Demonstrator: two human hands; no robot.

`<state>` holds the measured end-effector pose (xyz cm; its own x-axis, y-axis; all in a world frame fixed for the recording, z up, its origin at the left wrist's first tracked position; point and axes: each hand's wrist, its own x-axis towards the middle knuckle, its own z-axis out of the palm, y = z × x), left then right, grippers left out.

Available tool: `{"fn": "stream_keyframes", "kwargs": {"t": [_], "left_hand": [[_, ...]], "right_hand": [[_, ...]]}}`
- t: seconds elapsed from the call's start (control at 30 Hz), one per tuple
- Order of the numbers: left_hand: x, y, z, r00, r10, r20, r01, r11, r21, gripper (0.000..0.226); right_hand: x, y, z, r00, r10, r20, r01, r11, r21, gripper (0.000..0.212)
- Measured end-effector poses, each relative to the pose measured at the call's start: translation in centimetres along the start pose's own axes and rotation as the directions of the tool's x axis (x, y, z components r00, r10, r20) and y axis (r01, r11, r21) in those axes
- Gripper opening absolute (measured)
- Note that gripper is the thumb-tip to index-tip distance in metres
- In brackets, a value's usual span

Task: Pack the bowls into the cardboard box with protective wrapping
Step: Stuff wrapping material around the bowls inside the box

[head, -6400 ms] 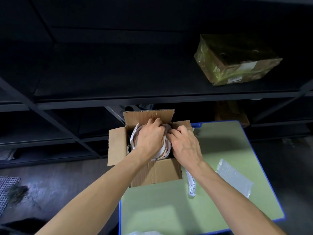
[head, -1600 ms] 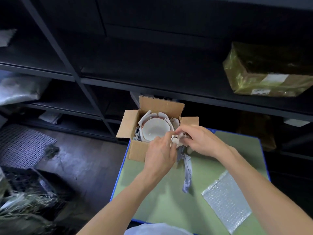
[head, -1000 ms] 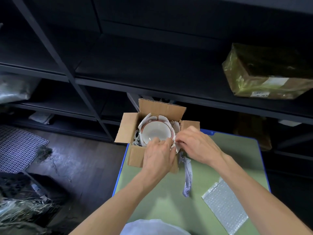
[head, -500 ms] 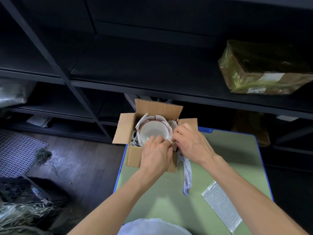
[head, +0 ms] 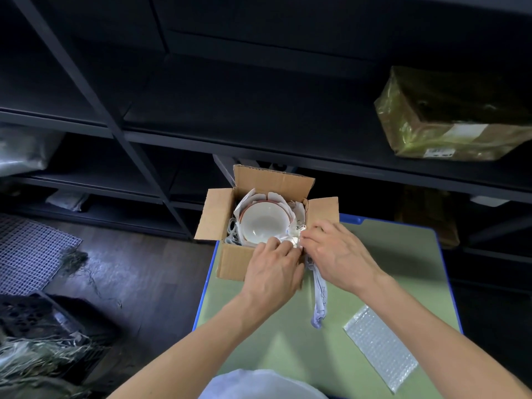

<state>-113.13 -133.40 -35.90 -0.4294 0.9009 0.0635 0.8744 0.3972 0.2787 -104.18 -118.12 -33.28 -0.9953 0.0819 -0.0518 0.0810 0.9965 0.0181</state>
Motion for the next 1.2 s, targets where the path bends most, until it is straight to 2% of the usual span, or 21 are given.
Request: {"fn": "stream_keyframes", "kwargs": {"t": [0.1,0.27,0.5,0.7,1.07,1.2], "left_hand": [[0.8,0.1,-0.2,0.999,0.016,0.046,-0.017,1.000,0.019,0.027],[1.5,-0.4,0.0,0.994,0.007,0.108,-0.008,1.000,0.009,0.027],[0.8,-2.0,0.4,0.996,0.068,0.064,-0.068,0.998,0.008,0.034],[1.2,-2.0,0.7,0.991,0.069,0.111,-0.069,0.998,-0.002,0.034],[1.0,-1.7,-0.2,0.989,0.049,0.142,-0.045,0.999,-0.025,0.025],[0.6,-1.2,-0.6,0.996,0.011,0.087,0.000,0.991,-0.132,0.026]], "right_hand": [[1.2,0.1,-0.2,0.998,0.046,0.040,-0.045,0.998,-0.033,0.025],[2.1,0.2,0.1,0.993,0.040,0.110,-0.036,0.999,-0.040,0.021],[2.2,1.4,-0.7,0.991,0.026,0.132,-0.020,0.999,-0.047,0.018],[3.2,0.7,-0.6,0.984,0.046,0.169,-0.035,0.997,-0.067,0.017],[2.7,-0.2,0.2,0.993,0.082,0.081,-0.077,0.995,-0.058,0.021],[1.0,0.8,-0.2,0.995,0.100,0.025,-0.101,0.995,0.026,0.033]]}}
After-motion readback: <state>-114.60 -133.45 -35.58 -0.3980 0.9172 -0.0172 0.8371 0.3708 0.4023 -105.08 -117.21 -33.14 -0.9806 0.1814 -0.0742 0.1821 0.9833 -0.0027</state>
